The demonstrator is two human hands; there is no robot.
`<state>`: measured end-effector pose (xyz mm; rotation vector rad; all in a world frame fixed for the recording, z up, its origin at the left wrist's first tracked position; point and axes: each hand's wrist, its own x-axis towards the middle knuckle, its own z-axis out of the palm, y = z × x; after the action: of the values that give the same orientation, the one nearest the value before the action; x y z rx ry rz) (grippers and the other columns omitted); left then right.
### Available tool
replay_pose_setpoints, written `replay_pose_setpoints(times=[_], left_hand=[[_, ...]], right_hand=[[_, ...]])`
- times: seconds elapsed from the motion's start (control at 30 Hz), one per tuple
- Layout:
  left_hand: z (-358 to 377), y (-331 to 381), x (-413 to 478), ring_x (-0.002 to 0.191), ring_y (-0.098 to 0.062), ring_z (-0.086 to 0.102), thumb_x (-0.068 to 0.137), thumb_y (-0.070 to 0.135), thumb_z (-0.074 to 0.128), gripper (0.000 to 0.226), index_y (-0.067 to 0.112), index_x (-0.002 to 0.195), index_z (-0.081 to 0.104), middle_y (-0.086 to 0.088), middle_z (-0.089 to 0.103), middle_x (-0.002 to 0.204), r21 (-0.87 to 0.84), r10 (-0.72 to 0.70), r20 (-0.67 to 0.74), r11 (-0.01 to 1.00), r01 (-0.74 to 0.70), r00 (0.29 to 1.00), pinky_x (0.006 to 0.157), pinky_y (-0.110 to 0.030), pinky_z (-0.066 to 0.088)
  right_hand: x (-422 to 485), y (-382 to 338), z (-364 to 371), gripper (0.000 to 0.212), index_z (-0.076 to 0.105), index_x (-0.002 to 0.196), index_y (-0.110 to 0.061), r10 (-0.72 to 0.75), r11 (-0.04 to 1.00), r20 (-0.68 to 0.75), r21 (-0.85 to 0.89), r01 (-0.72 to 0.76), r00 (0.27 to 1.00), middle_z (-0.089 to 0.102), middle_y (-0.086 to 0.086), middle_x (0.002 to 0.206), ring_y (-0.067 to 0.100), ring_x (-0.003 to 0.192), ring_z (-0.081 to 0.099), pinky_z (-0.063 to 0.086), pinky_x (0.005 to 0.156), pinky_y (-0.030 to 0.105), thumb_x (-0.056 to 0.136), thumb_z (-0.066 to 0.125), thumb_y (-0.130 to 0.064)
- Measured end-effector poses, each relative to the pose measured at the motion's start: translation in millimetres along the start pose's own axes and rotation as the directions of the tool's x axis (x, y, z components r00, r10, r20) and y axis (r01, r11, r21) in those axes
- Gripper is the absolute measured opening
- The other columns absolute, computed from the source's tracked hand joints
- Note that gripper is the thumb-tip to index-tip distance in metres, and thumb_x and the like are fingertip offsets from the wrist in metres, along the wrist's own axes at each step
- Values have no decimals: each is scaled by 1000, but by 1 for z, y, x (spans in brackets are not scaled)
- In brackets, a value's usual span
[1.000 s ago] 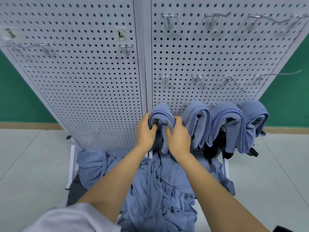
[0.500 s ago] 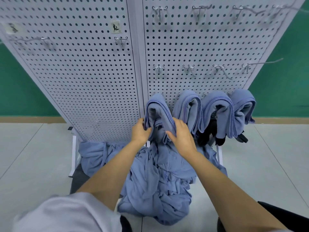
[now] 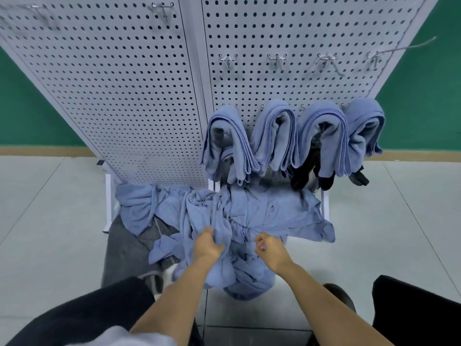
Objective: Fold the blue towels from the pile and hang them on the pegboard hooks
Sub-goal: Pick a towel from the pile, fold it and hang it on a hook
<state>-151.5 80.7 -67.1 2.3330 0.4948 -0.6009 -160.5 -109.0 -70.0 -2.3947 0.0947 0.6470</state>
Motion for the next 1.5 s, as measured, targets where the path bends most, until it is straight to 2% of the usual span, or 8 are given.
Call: replay_pose_setpoints(times=[0.23,0.33,0.5,1.0,1.1,1.23,1.4,1.5], left_hand=[[29,-16,31,103,-32,59,74,24,75,57,8,121,47,-15,57,117,27,-29,-20,999,30,999,81,-33,48],[31,-18,39,92,-30,60,83,17,65,16,9,91,54,-15,61,97,51,8,-20,999,-7,1000,64,-25,37],[21,-24,42,57,-11,41,87,2,55,44,18,54,32,0,41,55,17,68,-74,998,-67,995,61,-26,31],[-121,104,-86,89,-17,52,93,24,60,11,17,88,54,-1,58,90,-381,458,151,844,-376,876,82,-29,43],[-151,132,-117,104,-12,51,80,31,76,38,12,106,56,-1,58,112,-145,533,226,846,-513,815,90,-31,42],[-166,149,-151,59,-15,32,82,37,73,49,15,66,32,-2,31,66,177,502,209,825,-537,839,57,-27,22],[-152,151,-161,87,-19,65,97,21,54,22,5,102,68,-9,70,99,-699,527,233,675,-236,817,87,-32,50],[-146,159,-166,91,-19,67,92,23,62,25,9,112,66,-9,70,106,-772,623,223,583,-255,750,87,-32,53]], right_hand=[[55,-41,26,34,51,122,-3,11,993,77,118,-20,997,61,13,104,25,102,57,44,89,32,94,59,-20],[76,-58,37,42,47,124,-6,42,975,171,209,-78,984,57,10,114,24,107,55,44,84,29,92,60,-28],[93,-66,41,17,66,96,3,116,972,143,189,-143,983,67,14,96,24,90,62,48,75,29,88,57,-9],[-60,-126,-131,18,51,73,-14,43,764,-76,645,16,996,56,4,67,16,56,54,47,58,25,90,54,-11],[-98,-140,-172,18,51,73,-15,-8,716,-178,685,130,984,55,4,66,15,56,54,47,59,24,90,53,-11],[-141,-147,-216,15,52,79,-14,-43,629,-332,724,284,942,54,3,68,14,57,53,49,52,20,93,51,-12],[-158,-124,-232,15,51,81,-15,-43,553,-423,745,374,905,55,3,70,14,54,53,47,51,21,95,52,-12],[-158,-123,-236,15,50,82,-14,-50,520,-460,746,416,887,57,3,71,11,49,58,51,51,19,97,50,-11]])
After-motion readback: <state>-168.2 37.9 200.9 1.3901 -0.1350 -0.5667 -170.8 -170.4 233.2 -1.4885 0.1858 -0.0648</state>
